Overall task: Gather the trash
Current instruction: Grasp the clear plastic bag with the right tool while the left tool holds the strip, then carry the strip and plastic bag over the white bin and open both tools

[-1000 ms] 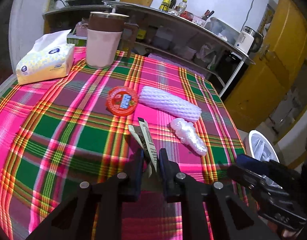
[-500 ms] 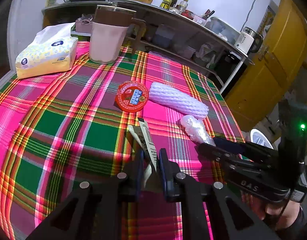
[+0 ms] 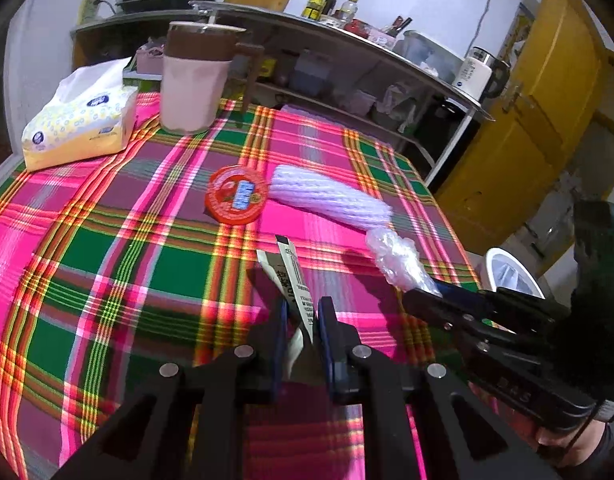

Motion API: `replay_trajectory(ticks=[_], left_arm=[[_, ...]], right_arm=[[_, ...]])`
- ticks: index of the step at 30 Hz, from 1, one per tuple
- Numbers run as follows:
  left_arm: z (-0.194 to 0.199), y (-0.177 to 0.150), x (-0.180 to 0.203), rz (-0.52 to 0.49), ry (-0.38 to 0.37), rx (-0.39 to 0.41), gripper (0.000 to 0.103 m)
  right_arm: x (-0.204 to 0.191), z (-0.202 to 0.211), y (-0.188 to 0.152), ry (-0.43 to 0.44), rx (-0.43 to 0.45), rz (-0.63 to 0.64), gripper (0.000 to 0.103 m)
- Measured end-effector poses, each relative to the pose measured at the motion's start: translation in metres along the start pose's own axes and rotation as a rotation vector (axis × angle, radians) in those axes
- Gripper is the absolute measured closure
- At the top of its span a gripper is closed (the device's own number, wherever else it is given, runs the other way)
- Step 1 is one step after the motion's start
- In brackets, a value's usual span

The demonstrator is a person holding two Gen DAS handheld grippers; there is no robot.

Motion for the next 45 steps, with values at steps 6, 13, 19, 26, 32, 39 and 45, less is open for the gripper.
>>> replay_trajectory(ticks=[6,13,19,26,32,39,45], left_arm=[[0.010,-0.006,0.025,-0.043,-0.023,0.007,0.087],[0.024,-0.014,0.060,-0.106,-0.049,0.016,0.087],[0.033,-0.019,0.087,-0.160,-0.059,0.029,0.087],[0.037,-0.024,0.109,-0.199,-0.075,0.031,0.087],[0.037,-0.028,0.127,-0.226,-0.089,0.024,0.087],[0.030,-0.030,0.147,-0.255,-0.109,0.006,0.087],[0.020,-0.031,0.165,-0.280,-0.135,-0.008,0.087]], right_arm=[[0.011,0.030,-0.010,-0.007,0.032,-0.050,0.082],[0.027,0.066,-0.023,-0.021,0.074,-0.109,0.082],[0.042,0.092,-0.035,-0.034,0.107,-0.157,0.082],[0.057,0.111,-0.045,-0.051,0.130,-0.200,0.082],[0.070,0.125,-0.054,-0.066,0.148,-0.225,0.082],[0.087,0.135,-0.061,-0.084,0.162,-0.255,0.082],[0.101,0.139,-0.069,-0.104,0.162,-0.281,0.082]])
Point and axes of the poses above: each gripper's, at about its wrist camera, not at the fingertips, and z roughly against the way its jaws point, x to its right, y to its top, the point moved 7 cm from there along -z, roughly the way its jaws point, and after that the axes turned 13 degrees about -y, right-handed, at the moved point
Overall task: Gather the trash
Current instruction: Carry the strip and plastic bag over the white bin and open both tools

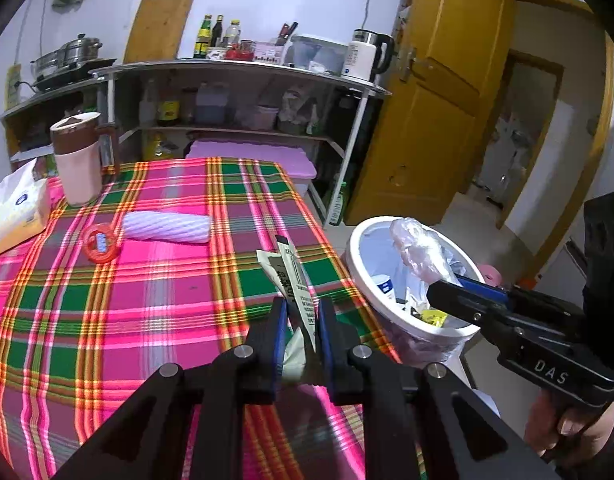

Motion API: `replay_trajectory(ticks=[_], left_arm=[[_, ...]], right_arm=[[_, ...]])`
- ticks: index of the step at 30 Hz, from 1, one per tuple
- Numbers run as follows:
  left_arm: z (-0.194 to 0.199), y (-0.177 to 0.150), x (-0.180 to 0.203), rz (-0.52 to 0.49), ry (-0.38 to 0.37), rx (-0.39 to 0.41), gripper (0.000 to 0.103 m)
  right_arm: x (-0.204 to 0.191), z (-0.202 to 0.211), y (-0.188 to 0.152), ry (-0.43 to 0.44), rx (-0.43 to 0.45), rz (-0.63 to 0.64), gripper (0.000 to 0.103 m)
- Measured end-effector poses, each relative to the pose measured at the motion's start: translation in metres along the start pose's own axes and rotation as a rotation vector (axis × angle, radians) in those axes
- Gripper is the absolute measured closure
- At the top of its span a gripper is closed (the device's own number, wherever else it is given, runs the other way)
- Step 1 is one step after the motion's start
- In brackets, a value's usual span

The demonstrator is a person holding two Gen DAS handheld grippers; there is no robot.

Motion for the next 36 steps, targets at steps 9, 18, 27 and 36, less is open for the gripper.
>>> replay_trajectory(ticks=[9,18,27,36], left_arm=[[-0.024,0.005,0.023,-0.035,-0.049,-0.027,0.087],[-0.048,0.011,0.042,-0.062,-0.094,-0.046,0.087],[-0.075,0.015,0.061,-0.089,-0.136,-0.074,0.087],[-0.107,0.018,0.081,-0.124,-0.175,-0.107,0.087]], right_arm=[[0.031,0.003,-0.002,-0.043,0.002,-0.043,0.082],[0.064,0.004,-0.004,-0.092,-0.003,-0.093,0.082],[0.093,0.000,-0.010,-0.135,-0.019,-0.138,0.082],[0.118,-0.009,-0.015,-0.171,-0.042,-0.173,0.082]])
Point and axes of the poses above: each gripper's, at about its wrist camera, not at the fingertips, and z roughly against the way its jaws point, x to its right, y to its top, the point moved 7 cm from there along -z, roughly the way its jaws point, and after that the axes turned 13 degrees about -y, right-handed, at the moved point
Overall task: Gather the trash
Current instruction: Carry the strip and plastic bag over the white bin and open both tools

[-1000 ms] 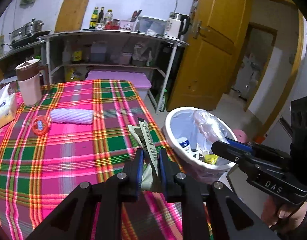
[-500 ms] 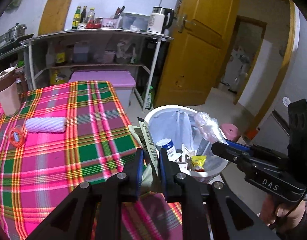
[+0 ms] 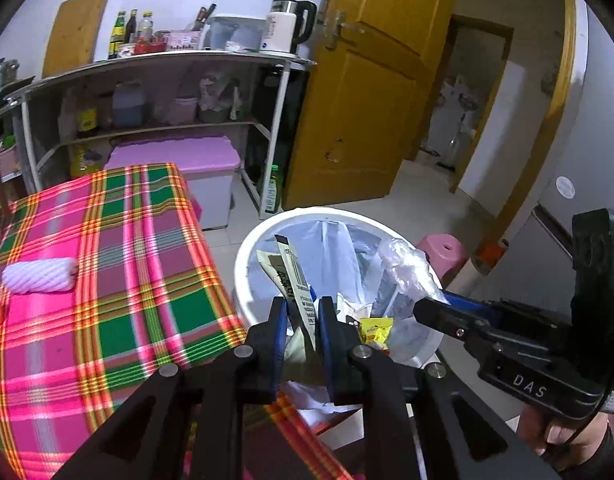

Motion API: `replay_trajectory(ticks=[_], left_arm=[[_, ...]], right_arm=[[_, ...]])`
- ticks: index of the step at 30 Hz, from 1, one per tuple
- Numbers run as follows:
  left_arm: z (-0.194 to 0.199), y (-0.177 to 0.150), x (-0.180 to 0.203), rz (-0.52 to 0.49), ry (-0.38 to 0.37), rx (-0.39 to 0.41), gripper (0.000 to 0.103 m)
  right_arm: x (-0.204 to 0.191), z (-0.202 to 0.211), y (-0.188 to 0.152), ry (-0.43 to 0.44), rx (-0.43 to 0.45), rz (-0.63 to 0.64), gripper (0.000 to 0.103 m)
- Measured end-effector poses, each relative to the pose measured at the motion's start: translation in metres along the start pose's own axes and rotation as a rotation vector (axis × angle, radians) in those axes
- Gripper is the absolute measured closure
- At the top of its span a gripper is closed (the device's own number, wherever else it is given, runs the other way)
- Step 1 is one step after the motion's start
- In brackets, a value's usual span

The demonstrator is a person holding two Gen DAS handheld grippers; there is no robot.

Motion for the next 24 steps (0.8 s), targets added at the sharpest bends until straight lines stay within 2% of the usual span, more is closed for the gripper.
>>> replay_trajectory(ticks=[18,22,24], left_arm=[[-0.056,0.007,-0.003,0.006,-0.036,-0.081,0.087],[-0.060,0.008,-0.005,0.014,-0.044,-0.084,0.076],[-0.058,0.009,-0.006,0.015,-0.043,-0.080,0.075]], right_arm=[[0.029,-0.038,-0.003,-0.047,-0.082,-0.031,0.081],[0.029,-0.042,-0.003,-0.049,-0.090,-0.028,0.079],[0.030,-0.042,-0.003,-0.050,-0.091,-0.030,0.079]])
Point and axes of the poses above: each gripper's, at about its wrist camera, not at the fingertips, and z roughly against the way its jaws point, x to its right, y to its top, the point moved 7 cm from there along -z, roughly the way its jaws point, and after that the axes turned 13 degrees about -y, right-handed, at the moved point
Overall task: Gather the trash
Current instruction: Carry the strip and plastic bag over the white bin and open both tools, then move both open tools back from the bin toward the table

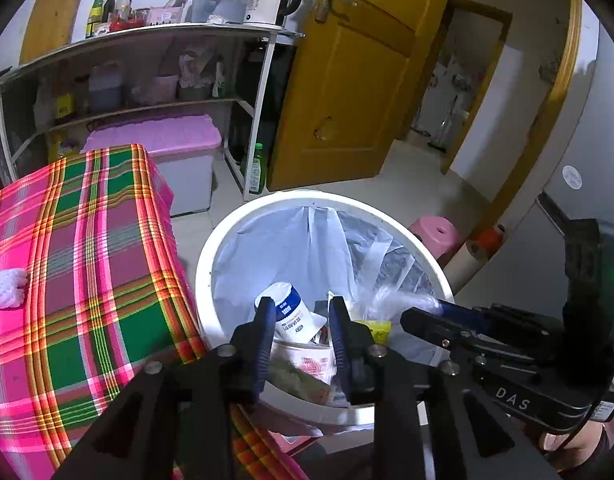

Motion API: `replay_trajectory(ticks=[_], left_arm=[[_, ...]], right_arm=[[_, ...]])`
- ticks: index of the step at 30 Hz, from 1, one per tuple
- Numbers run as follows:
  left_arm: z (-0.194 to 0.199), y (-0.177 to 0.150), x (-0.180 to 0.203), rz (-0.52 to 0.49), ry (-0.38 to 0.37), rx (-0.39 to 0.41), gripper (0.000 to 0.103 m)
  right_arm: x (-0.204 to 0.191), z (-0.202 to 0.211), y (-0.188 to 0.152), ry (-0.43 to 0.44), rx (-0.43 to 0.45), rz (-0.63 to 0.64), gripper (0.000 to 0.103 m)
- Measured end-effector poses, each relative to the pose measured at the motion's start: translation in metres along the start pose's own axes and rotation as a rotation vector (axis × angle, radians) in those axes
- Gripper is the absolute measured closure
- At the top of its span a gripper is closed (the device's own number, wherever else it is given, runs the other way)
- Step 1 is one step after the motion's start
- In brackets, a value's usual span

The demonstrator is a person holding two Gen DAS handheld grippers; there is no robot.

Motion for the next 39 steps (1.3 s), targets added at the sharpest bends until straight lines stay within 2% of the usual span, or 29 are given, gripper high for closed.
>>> replay_trajectory(ticks=[12,14,17,28,39], left_arm=[[0.042,-0.006,-0.003,0.012,0.025,0.067,0.075],[0.052,-0.008,-0.005,0.019,0.036,0.078,0.075],[0.069,-0.014,-0.009,0.028,0.057,0.096,0.075],[0.132,-0.039,-0.035,0.075,0.139,0.148,0.075],[0.185,-0.059,-0.075,0.147,0.227,0.199,0.075]], right_arm=[[-0.015,0.022,0.001,0.032,0.035,0.010,0.079],[-0.023,0.028,0.000,0.049,0.043,0.018,0.075],[-0.039,0.039,-0.002,0.079,0.056,0.035,0.067],[-0.101,0.069,-0.012,0.197,0.094,0.123,0.065],[-0.163,0.082,-0.016,0.297,0.102,0.232,0.061]])
Point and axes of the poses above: each gripper's, at about its wrist camera, not at the fingertips, and z roughly against the way its jaws point, x to its right, y to its top, the point moved 7 cm from there along -z, roughly the way its jaws point, and after that the axes turned 13 degrees about -y, right-handed, at the moved point
